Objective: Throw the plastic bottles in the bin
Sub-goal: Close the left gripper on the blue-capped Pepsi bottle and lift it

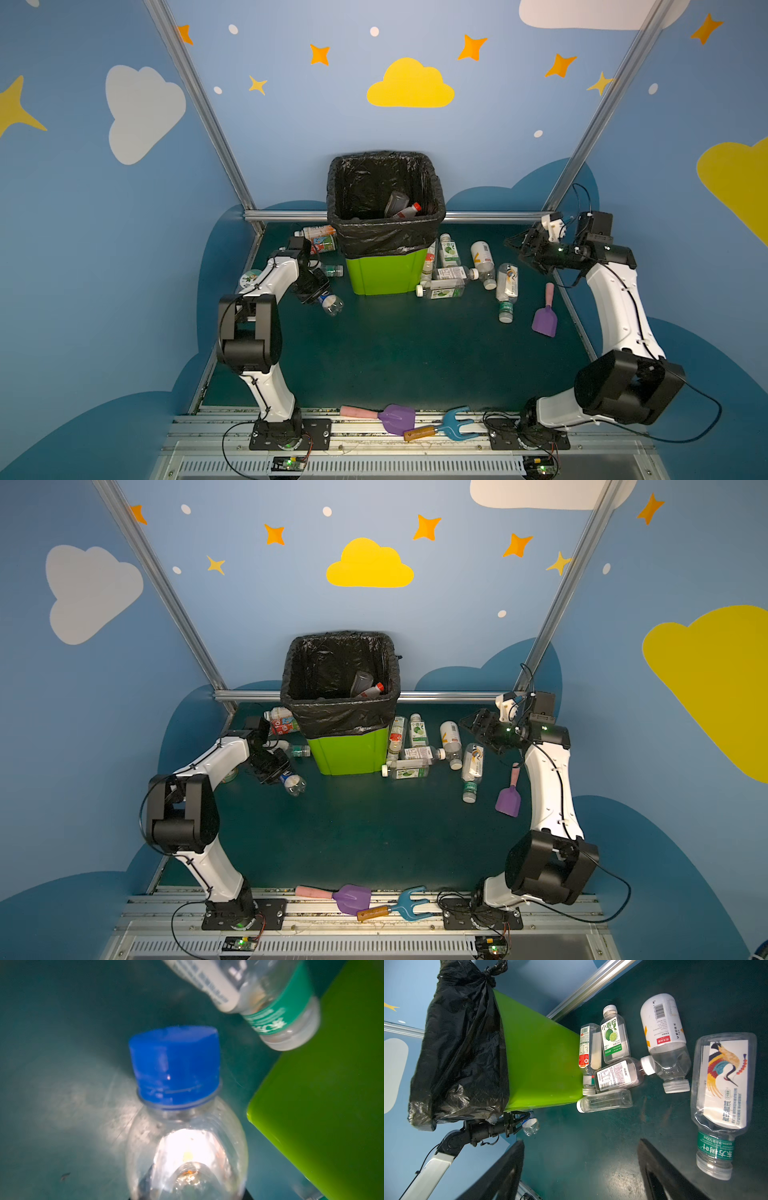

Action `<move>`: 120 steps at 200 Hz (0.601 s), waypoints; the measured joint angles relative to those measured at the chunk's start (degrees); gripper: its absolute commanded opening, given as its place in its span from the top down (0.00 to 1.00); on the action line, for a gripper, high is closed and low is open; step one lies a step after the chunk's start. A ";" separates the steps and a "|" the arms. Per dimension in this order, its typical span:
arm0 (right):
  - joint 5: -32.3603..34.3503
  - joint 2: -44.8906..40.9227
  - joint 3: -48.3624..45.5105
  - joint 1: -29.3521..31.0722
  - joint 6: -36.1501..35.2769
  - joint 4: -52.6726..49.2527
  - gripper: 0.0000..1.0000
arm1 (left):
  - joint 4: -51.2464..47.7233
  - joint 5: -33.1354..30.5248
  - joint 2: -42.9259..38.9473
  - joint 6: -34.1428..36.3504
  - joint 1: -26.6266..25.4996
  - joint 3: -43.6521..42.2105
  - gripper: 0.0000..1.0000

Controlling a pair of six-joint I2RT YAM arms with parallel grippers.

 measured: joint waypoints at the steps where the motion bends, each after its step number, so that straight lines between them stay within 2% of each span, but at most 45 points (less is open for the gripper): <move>1: 0.00 -0.02 0.00 0.00 0.00 0.00 0.16 | -0.02 0.02 -0.20 0.04 0.04 -0.04 0.54; 30: 0.13 -0.87 -0.02 0.00 0.17 0.07 0.16 | -0.76 0.42 -8.31 0.26 3.30 -2.84 0.54; 79: 0.74 -2.80 -0.74 0.00 1.29 1.49 0.17 | -1.40 0.81 -26.75 -0.48 12.57 -4.39 0.52; 120: 1.20 -3.54 -1.42 0.00 2.51 2.58 0.17 | 4.72 -2.43 -43.21 -1.70 13.31 -1.05 0.49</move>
